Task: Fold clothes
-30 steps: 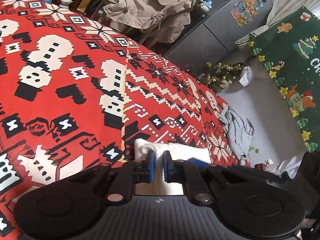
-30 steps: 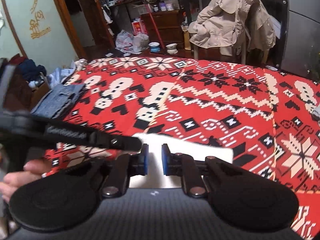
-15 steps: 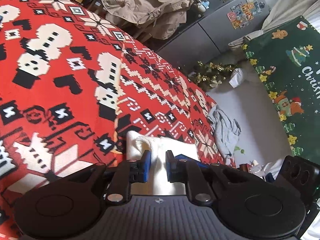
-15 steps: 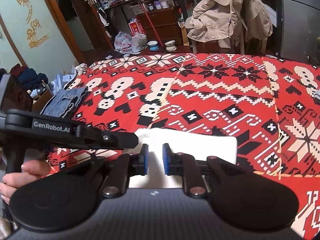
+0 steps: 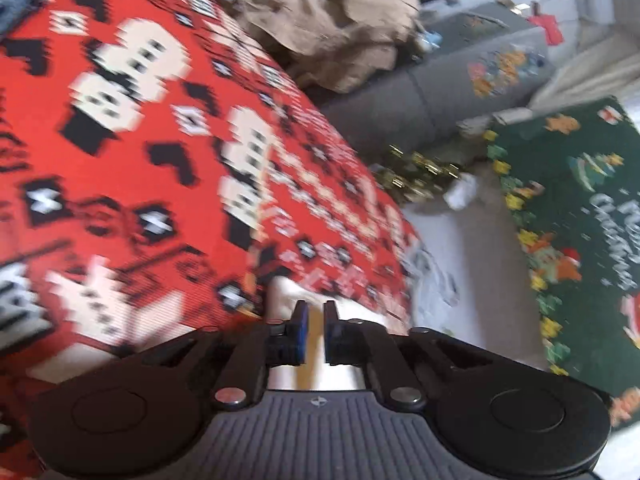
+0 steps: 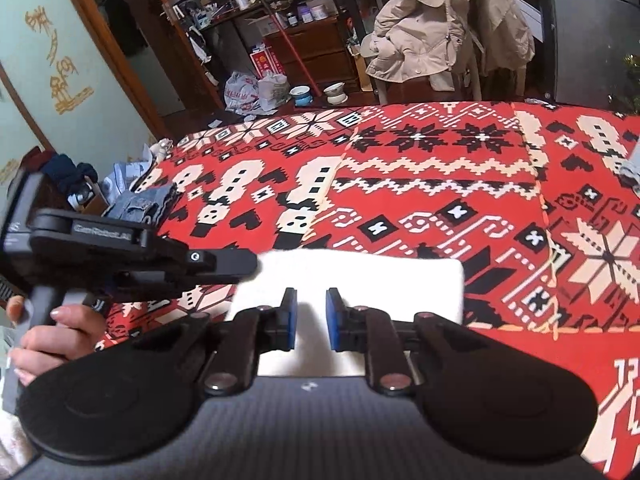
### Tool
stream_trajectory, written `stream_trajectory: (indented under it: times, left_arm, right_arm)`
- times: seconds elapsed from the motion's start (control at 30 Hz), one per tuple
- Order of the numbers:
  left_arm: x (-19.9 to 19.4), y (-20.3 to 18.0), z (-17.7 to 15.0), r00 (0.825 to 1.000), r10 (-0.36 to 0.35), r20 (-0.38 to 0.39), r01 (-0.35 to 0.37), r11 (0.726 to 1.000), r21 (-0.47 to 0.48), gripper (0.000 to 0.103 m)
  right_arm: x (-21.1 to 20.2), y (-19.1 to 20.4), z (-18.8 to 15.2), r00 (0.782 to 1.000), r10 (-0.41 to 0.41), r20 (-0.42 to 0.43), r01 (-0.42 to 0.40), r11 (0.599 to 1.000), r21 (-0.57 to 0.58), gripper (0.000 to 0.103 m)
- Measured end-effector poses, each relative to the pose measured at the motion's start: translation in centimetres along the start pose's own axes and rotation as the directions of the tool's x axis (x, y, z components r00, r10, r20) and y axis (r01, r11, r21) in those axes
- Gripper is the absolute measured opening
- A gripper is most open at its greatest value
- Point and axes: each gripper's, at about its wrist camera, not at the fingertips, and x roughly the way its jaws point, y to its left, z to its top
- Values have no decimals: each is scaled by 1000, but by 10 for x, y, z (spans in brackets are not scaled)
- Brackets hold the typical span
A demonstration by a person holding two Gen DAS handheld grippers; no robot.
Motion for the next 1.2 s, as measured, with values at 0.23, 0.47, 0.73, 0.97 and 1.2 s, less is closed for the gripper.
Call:
stream_trajectory:
  times: [0.23,0.47,0.73,0.97,1.2]
  left_arm:
    - [-29,-41,-19,995,74,63,-84,979,184,55]
    - [-22,-55,-59,983,183,-2,-171,923,344,57]
    - [-2,-36,-72,978,201,-49,-174,927,334,55]
    - [5,-32,-70,981,180,-72,-150,942,301,39]
    - [3,-46,-77,977,211,-31,-189,924,333,23]
  right_arm:
    - [-44,-17,-19,998,-48,40,46,998,46,28]
    - [-71,-54,-54,997,-74,18,69,978,197,34]
    - [-64,-75,-72,999,-36,22,27,944,328,34]
    - [-46,-74,-67,1000,5,14,-10,932,361,35]
    - [-37,-66,-66,1000,-19,1,18,934,357,19]
